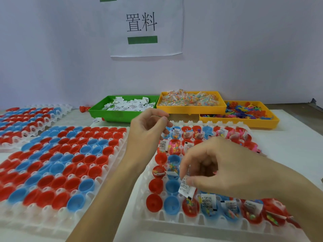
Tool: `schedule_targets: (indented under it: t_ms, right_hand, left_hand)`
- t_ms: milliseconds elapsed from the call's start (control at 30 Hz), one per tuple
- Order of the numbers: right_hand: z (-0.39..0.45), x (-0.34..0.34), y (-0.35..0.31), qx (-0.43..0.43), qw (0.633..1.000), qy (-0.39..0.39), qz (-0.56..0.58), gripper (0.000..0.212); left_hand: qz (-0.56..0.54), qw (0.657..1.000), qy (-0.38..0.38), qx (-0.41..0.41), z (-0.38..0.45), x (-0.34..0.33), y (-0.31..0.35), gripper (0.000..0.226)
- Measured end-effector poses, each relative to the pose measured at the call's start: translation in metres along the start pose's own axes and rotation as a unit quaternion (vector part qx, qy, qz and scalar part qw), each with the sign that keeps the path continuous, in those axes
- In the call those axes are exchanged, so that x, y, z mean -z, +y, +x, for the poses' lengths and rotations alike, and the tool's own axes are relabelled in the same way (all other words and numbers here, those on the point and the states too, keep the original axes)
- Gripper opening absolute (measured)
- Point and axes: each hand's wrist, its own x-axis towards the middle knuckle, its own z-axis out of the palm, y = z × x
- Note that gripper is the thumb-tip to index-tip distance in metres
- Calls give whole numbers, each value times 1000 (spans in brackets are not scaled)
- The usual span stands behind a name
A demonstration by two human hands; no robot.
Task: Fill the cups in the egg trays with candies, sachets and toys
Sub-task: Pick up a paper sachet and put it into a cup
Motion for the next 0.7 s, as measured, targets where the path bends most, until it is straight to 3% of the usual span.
schedule_targets:
  t_ms: [700]
  right_hand:
    - [-4,-10,-11,-32,992,-83,-91,8]
  left_hand:
    - [7,1000,-3,0,0,0,1,12]
